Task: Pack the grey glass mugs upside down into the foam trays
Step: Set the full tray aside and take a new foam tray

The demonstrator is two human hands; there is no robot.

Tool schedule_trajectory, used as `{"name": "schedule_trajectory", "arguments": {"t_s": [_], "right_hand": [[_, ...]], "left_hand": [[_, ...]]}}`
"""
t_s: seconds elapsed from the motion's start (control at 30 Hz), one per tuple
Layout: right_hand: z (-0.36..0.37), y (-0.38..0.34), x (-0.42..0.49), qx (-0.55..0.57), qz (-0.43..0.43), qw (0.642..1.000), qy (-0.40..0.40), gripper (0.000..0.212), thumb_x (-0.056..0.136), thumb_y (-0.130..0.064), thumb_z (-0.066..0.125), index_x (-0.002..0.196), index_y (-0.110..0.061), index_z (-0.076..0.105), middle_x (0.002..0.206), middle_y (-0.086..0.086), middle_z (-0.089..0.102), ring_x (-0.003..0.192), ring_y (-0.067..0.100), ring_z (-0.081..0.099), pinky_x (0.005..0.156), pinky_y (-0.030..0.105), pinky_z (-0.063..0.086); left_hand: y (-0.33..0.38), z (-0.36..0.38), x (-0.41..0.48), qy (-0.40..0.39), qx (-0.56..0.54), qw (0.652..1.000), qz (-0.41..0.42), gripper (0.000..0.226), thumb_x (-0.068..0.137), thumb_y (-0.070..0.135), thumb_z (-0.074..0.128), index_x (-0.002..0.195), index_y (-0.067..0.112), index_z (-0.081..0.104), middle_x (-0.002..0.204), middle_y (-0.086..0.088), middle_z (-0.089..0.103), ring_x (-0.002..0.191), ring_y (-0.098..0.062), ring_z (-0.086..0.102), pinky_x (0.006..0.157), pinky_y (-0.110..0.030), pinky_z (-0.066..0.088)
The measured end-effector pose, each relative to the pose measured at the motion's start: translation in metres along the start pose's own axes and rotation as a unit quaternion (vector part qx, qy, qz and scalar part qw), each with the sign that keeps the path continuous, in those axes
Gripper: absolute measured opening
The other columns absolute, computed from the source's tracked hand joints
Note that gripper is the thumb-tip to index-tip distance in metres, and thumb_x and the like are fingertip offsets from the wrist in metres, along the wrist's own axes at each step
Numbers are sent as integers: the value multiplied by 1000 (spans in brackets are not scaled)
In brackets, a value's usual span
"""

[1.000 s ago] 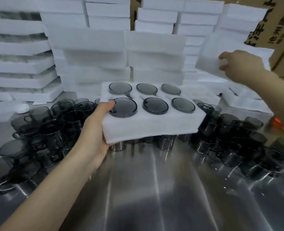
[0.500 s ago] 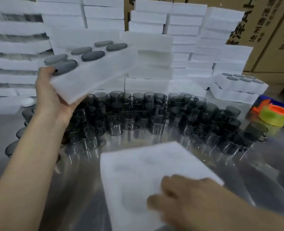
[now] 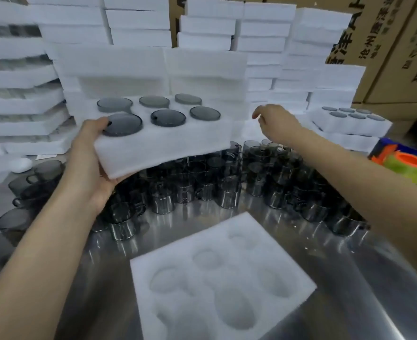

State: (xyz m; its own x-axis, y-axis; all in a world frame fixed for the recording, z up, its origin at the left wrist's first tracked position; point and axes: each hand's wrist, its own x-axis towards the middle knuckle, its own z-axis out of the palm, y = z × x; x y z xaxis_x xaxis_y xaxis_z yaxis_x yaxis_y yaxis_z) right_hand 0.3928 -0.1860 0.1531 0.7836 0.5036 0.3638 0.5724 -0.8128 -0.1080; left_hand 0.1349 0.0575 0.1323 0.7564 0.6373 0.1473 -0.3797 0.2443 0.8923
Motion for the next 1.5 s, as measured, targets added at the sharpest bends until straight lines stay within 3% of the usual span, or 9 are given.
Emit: {"name": "schedule_trajectory", "arguments": {"t_s": [0.1, 0.37, 0.63, 0.77, 0.97, 1.17, 1.3, 1.43, 1.5], "right_hand": [[42, 43, 46, -49, 59, 989, -130, 39, 97, 2, 37, 131, -7, 55, 140, 17, 46, 127, 32, 43, 99, 35, 38], [80, 63, 87, -130, 81, 958, -244, 66, 87, 11, 37, 145, -21, 40, 154, 7, 30, 138, 28, 35, 107, 42, 36], [94, 61, 93, -190, 74, 951, -231, 41, 95, -5, 44, 135, -15, 44, 135, 11, 49, 115, 29, 51, 84, 37, 40], [84, 68, 91, -170, 69, 965, -190, 43, 89, 4, 37, 128, -15, 42, 126, 12, 54, 96, 29, 52, 73, 36, 36], [39, 76, 79, -207, 63, 972, -94, 41, 94, 3, 37, 131, -17, 37, 123, 22, 42, 91, 35, 49, 78, 44, 39], [-44, 44, 34, -260, 48, 964, -6, 33, 101, -10, 38, 133, -14, 41, 121, 26, 41, 108, 40, 45, 88, 48, 37], [-102, -7, -58, -206, -25, 976, 72, 30, 102, -26, 38, 130, -18, 46, 114, 22, 46, 96, 39, 50, 74, 42, 35], [-137, -66, -182, -40, -156, 987, 19, 24, 96, -49, 28, 112, -40, 44, 98, -2, 49, 74, 15, 51, 70, 43, 46], [-135, -95, -232, 0, -220, 975, 18, 19, 93, -45, 32, 105, -39, 46, 94, -6, 54, 72, 20, 57, 57, 44, 50]], "left_hand": [[-11, 2, 6, -31, 19, 999, -12, 31, 90, 38, 54, 69, 34, 76, 75, 13, 72, 70, -6, 71, 56, -31, 58], [-32, -1, 13, -51, 25, 998, -38, 30, 88, 39, 56, 64, 36, 75, 75, 11, 72, 67, -7, 71, 53, -30, 56], [-35, -6, 16, -56, 33, 997, -36, 30, 88, 39, 55, 66, 37, 75, 75, 11, 72, 67, -7, 71, 52, -29, 56], [-34, -8, 17, -53, 35, 997, -35, 30, 88, 39, 55, 66, 37, 75, 74, 12, 72, 66, -6, 71, 52, -29, 56], [-35, -6, 16, -55, 38, 996, -51, 26, 86, 41, 57, 68, 37, 75, 78, 10, 73, 70, -8, 72, 55, -32, 58], [-33, -4, 11, -43, 40, 997, -59, 20, 86, 41, 58, 76, 33, 74, 79, 10, 74, 71, -8, 72, 52, -30, 56], [-25, -3, 9, -37, 45, 996, -64, 18, 83, 43, 60, 81, 31, 73, 84, 9, 75, 76, -9, 72, 54, -30, 57], [-10, 1, 1, -27, 49, 997, -46, 14, 68, 45, 65, 69, 37, 77, 85, 9, 75, 79, -9, 72, 58, -31, 58], [-4, 1, -1, -11, 50, 998, -23, 15, 76, 42, 63, 69, 39, 77, 88, 9, 75, 82, -9, 72, 61, -31, 58]]}}
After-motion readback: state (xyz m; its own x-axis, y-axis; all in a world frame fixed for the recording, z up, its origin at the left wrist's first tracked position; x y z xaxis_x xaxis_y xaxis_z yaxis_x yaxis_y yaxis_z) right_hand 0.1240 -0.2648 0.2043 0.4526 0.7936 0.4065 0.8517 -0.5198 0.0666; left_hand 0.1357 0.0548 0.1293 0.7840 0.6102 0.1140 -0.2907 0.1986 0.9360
